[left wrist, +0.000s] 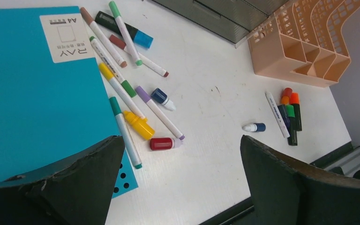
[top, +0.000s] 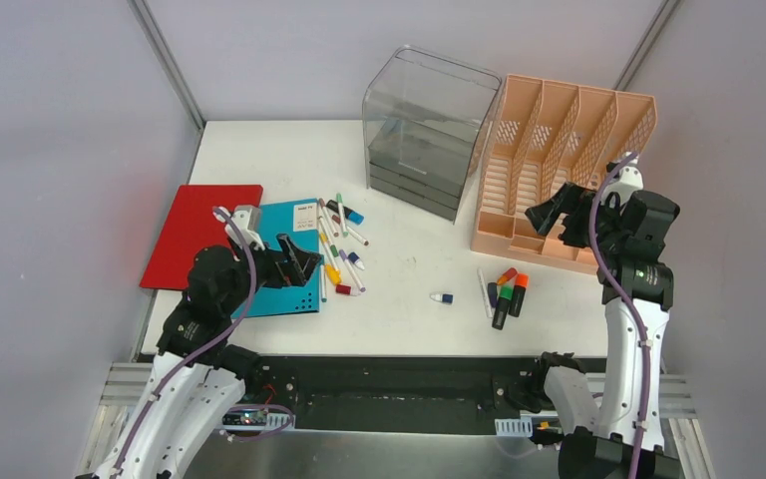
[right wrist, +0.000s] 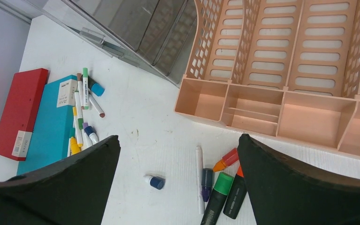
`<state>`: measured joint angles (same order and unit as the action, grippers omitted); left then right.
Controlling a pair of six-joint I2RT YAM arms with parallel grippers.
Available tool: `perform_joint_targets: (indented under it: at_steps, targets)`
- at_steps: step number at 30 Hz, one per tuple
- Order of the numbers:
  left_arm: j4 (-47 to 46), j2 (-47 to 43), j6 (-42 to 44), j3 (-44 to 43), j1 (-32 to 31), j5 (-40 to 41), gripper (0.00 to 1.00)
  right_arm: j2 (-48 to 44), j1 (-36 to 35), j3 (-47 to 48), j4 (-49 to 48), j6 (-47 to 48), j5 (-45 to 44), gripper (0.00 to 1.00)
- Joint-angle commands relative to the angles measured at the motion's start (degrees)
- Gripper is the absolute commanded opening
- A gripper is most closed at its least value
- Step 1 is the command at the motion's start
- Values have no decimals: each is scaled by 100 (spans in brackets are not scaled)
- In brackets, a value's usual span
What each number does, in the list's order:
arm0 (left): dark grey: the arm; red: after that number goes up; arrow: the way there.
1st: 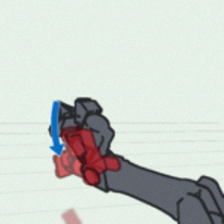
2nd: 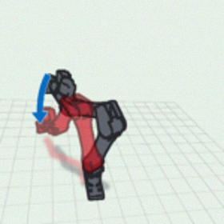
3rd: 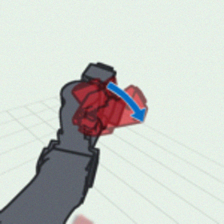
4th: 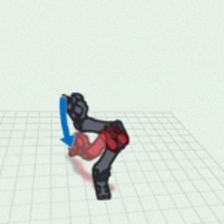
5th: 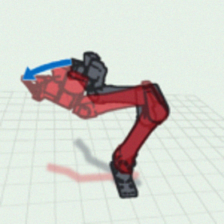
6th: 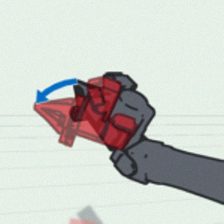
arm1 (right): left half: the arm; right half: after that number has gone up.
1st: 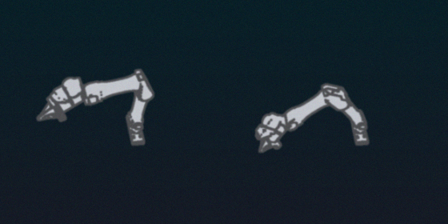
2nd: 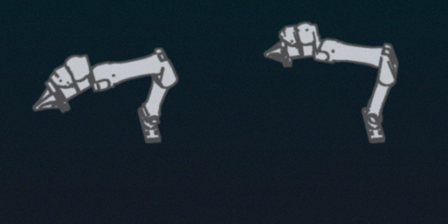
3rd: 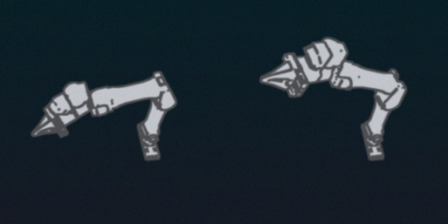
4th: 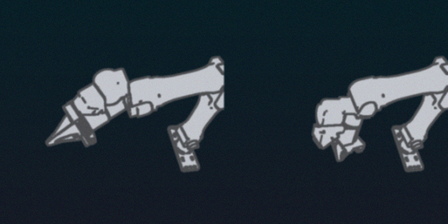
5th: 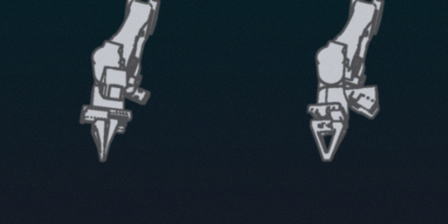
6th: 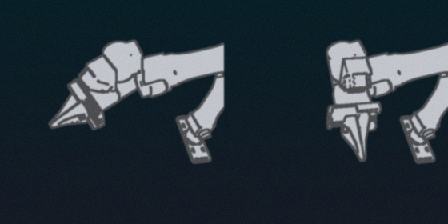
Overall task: Organize the desk
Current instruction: Pick up the folder from the center of the board.
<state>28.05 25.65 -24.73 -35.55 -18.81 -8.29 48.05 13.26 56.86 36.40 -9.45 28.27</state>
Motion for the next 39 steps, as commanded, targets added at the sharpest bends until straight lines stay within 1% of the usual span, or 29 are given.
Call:
perform_joint_targets:
  at_steps: [1,7,14,17,21,24,32,36,39]
  targets:
    - [-315,116,-467,226,-35,-328,99,-64,19,50,-36,-67,106,100]
    - [-262,283,-1174,486,-35,-526,99,-28,19,-45,-47,63,229,100]
    - [-254,446,-1889,593,-35,-879,99,-92,19,-320,-179,412,971,100]
    - [-236,488,-2024,533,-36,-1067,99,-119,19,-432,-195,666,1419,100]
    - [-138,482,-2241,505,-35,-1236,99,-135,19,-599,-175,1121,2368,100]
    - [-23,436,-2488,517,-41,-1359,99,-146,11,-708,-151,1351,2856,100]
    - [514,161,-3152,647,-36,-1149,99,-138,-15,-685,125,1870,2983,100]
    - [1173,451,-3311,488,-35,-893,97,-135,-40,-737,168,2017,3115,100]
    - [1662,726,-3438,322,-48,-754,93,-131,-66,-744,187,2082,3060,100]
